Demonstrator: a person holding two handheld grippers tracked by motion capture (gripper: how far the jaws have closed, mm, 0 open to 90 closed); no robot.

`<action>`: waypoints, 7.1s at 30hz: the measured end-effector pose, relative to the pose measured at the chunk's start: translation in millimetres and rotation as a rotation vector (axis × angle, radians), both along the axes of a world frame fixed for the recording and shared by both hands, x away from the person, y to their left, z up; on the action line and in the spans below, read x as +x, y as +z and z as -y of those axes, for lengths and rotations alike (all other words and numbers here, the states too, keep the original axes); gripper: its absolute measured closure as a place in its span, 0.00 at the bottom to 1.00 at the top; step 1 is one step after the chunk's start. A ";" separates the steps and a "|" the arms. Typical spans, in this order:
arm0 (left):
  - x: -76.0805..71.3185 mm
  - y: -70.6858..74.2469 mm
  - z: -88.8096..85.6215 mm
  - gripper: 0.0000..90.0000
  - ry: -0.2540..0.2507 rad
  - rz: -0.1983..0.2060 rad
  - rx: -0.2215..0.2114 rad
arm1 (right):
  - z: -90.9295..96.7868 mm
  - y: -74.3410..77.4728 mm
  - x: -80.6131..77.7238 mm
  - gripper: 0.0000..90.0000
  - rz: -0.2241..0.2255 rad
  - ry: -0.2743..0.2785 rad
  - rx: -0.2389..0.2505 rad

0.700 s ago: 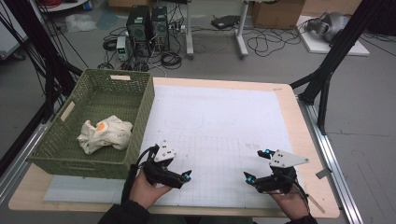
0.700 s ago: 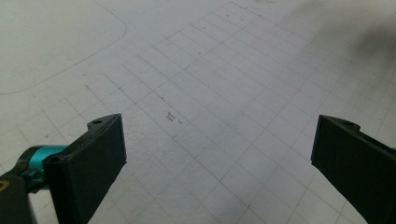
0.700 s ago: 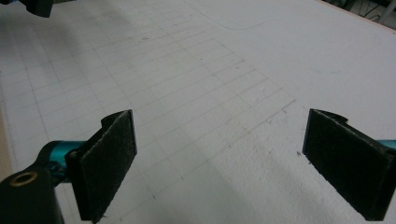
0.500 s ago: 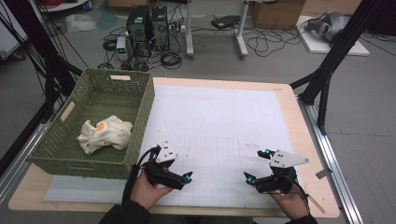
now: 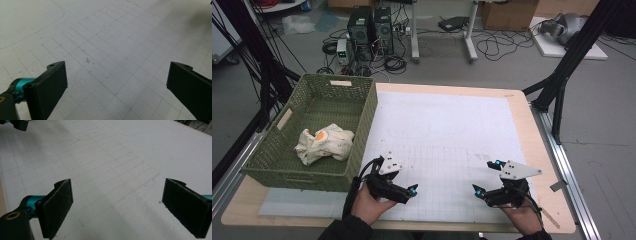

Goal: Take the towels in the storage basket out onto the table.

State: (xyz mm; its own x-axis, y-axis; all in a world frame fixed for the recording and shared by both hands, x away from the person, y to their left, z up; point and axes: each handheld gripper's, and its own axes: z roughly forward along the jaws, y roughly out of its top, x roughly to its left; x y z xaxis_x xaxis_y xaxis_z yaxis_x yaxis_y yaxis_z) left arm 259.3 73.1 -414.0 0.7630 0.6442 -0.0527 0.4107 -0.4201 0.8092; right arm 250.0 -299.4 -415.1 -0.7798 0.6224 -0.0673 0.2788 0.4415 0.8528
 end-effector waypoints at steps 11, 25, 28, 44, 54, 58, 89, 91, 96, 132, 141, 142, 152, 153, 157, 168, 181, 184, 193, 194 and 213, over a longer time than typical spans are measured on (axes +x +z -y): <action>0.6 4.3 3.6 0.08 -0.027 -0.015 -0.009 | 0.4 -0.6 -1.7 0.10 0.000 -0.002 -0.003; -0.2 22.4 8.9 0.13 -0.072 -0.048 -0.065 | 1.5 -0.3 -3.9 0.10 0.005 -0.010 0.005; -0.1 27.3 9.1 0.17 -0.098 -0.062 -0.088 | 2.6 -0.1 -4.1 0.10 0.004 -0.014 0.007; 6.1 54.6 4.3 0.23 -0.197 -0.150 -0.220 | 5.1 -0.3 -4.0 0.10 0.008 -0.021 0.006; 11.0 63.5 2.9 0.24 -0.234 -0.196 -0.266 | 4.8 0.1 -3.1 0.10 0.009 -0.020 0.005; 15.3 65.4 3.4 0.24 -0.253 -0.231 -0.294 | 4.8 0.6 -3.6 0.10 0.015 -0.021 0.005; 50.6 92.5 -44.0 0.27 -0.223 -0.310 -0.541 | 8.3 2.1 -3.1 0.10 0.022 -0.023 0.006; 52.4 93.4 -48.9 0.27 -0.214 -0.315 -0.539 | 8.3 2.2 -2.9 0.10 0.023 -0.023 0.005; 55.3 99.1 -61.9 0.27 -0.203 -0.320 -0.548 | 8.1 2.2 -2.4 0.10 0.026 -0.022 0.004; 71.2 110.4 -147.3 0.27 -0.035 -0.299 -0.520 | 8.4 2.4 -2.3 0.10 0.025 -0.021 0.007; 75.6 105.9 -161.5 0.27 0.026 -0.293 -0.486 | 8.5 2.6 -2.3 0.10 0.027 -0.019 0.006; 76.3 105.0 -163.2 0.27 0.034 -0.295 -0.483 | 8.5 2.6 -2.4 0.10 0.027 -0.019 0.006; 79.9 99.1 -175.3 0.29 0.085 -0.286 -0.448 | 8.4 3.0 -2.6 0.10 0.029 -0.019 0.007; 80.5 98.5 -176.2 0.29 0.091 -0.286 -0.443 | 8.3 3.0 -2.6 0.10 0.028 -0.019 0.008; 82.7 95.9 -180.0 0.29 0.113 -0.286 -0.427 | 8.4 2.9 -2.6 0.10 0.030 -0.019 0.007; 88.3 90.7 -196.1 0.31 0.208 -0.263 -0.331 | 8.8 3.4 -2.7 0.10 0.035 -0.018 0.010; 96.5 81.4 -208.4 0.33 0.323 -0.238 -0.141 | 8.7 2.8 -2.2 0.10 0.030 -0.013 0.013; 98.5 78.0 -210.8 0.34 0.353 -0.238 -0.099 | 8.7 2.8 -2.2 0.10 0.029 -0.013 0.013; 102.1 70.6 -217.0 0.36 0.412 -0.245 -0.013 | 8.5 2.5 -1.9 0.10 0.027 -0.014 0.013; 102.4 69.4 -216.3 0.36 0.413 -0.246 -0.001 | 8.5 2.5 -1.9 0.10 0.028 -0.013 0.011; 115.9 47.3 -206.0 0.39 0.413 -0.364 0.237 | 7.0 1.6 -1.1 0.10 0.023 -0.009 0.005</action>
State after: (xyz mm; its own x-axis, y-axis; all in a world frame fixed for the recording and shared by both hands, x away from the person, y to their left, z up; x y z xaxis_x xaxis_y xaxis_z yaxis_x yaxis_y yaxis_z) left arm 375.2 279.1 -366.7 0.4065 0.9099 -0.0821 0.8117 -0.3185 0.4896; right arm 248.9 -306.4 -413.5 -0.7727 0.6295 -0.0818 0.2630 0.4346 0.8614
